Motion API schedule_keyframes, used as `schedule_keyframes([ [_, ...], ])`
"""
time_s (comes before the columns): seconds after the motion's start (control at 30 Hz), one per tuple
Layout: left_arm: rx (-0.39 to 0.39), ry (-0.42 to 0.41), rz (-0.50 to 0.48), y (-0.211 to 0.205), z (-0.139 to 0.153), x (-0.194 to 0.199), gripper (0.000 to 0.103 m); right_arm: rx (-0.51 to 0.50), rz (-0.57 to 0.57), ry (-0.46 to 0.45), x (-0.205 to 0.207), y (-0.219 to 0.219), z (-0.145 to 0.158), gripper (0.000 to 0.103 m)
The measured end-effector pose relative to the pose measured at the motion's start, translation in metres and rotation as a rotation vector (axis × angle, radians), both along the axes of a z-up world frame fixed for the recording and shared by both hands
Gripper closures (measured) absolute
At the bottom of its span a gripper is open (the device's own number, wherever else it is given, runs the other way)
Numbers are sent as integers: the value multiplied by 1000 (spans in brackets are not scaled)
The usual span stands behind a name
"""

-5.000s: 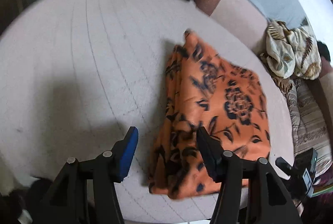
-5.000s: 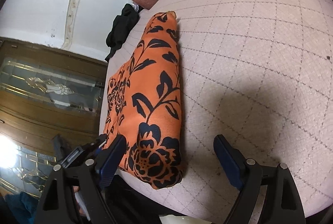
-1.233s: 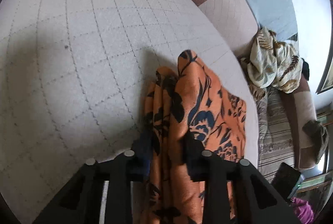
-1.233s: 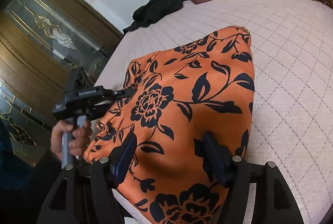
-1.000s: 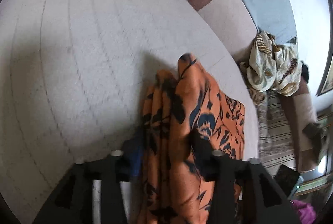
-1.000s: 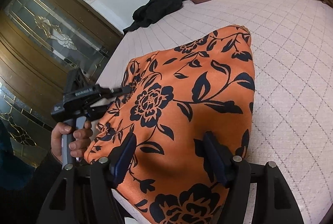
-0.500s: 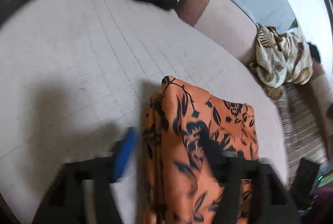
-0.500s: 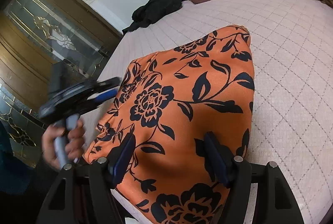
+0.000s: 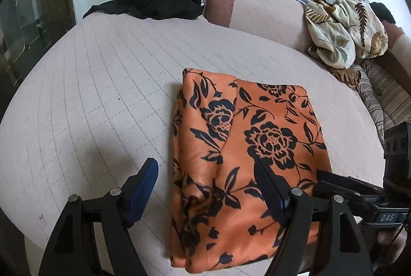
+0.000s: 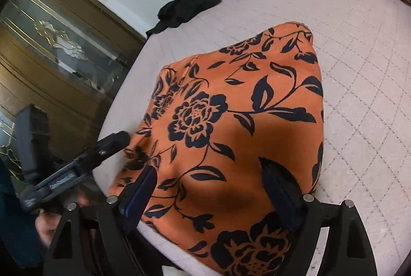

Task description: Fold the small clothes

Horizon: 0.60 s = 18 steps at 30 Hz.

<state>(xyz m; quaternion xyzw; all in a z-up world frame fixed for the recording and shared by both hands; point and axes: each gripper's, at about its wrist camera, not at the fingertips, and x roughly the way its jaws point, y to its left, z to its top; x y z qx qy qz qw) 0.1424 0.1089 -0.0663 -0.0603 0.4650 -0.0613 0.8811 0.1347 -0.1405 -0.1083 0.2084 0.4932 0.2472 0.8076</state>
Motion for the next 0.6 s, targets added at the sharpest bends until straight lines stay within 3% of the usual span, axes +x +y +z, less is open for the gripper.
schedule_keyframes([
  [0.2, 20, -12, 1, -3, 3, -3, 26, 29, -64, -62, -9, -20, 25, 16],
  [0.4, 12, 10, 5, 2, -5, 4, 26, 48, -188, 34, -4, -70, 0, 16],
  [0.5, -148, 43, 27, 23, -11, 11, 25, 75, -210, 82, 3, -85, -13, 16],
  [0.57, -308, 92, 55, 42, -23, 18, 23, 103, -201, 90, 9, -88, -16, 16],
  [0.6, -341, 114, 59, 47, -29, 22, 23, 120, -192, 95, 13, -88, -18, 16],
])
